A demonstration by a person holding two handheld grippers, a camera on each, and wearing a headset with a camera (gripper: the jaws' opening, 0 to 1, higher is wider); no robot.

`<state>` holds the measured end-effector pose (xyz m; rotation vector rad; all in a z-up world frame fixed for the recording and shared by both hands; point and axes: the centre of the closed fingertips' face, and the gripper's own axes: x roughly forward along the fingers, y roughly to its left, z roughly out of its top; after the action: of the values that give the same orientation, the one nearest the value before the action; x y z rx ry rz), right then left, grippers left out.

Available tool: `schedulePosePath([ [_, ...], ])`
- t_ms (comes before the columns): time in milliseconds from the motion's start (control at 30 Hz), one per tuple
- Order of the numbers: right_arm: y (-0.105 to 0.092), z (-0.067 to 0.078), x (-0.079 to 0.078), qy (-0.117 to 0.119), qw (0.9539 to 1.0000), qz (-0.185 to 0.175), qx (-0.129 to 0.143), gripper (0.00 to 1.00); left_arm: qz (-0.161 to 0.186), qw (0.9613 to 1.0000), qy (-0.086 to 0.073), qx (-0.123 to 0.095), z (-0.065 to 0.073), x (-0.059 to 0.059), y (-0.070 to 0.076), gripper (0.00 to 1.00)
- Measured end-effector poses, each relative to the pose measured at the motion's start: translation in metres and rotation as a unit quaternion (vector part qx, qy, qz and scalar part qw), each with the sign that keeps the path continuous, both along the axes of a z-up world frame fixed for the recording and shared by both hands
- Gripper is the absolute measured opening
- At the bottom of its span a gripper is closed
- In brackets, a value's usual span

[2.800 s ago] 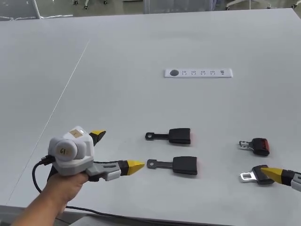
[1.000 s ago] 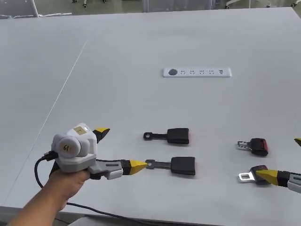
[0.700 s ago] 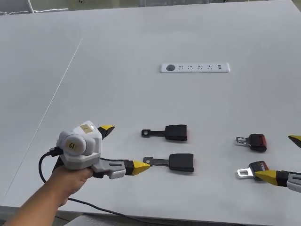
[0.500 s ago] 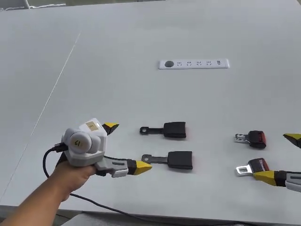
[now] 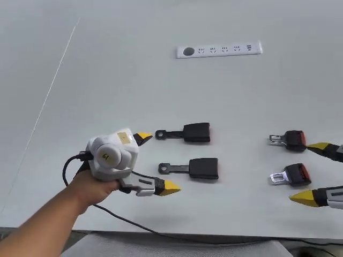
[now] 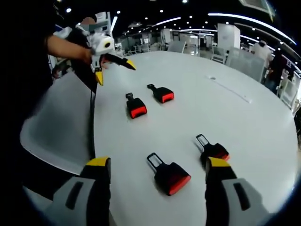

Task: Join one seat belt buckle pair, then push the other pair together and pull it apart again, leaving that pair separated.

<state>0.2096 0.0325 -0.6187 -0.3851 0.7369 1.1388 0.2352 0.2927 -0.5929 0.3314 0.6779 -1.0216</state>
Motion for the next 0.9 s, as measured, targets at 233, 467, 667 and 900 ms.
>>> schedulePosePath([
  [233, -0.001, -0.021, 0.000, 0.015, 0.9956, 0.082, -0.041, 0.75, -0.049, 0.9986, 0.004, 0.017, -0.019, 0.005, -0.017, 0.86],
  [467, -0.005, -0.030, 0.007, 0.035, 0.9925, 0.107, -0.047, 0.64, -0.097, 0.9946, 0.013, 0.032, -0.039, 0.011, -0.039, 0.78],
  [667, -0.014, -0.038, 0.008, 0.039, 0.9885, 0.130, -0.066, 0.60, -0.146, 0.9877, 0.019, 0.054, -0.061, 0.009, -0.058, 0.75],
  [900, -0.020, -0.044, 0.003, 0.042, 0.9823, 0.162, -0.084, 0.54, -0.205, 0.9737, 0.024, 0.097, -0.089, 0.000, -0.062, 0.68],
])
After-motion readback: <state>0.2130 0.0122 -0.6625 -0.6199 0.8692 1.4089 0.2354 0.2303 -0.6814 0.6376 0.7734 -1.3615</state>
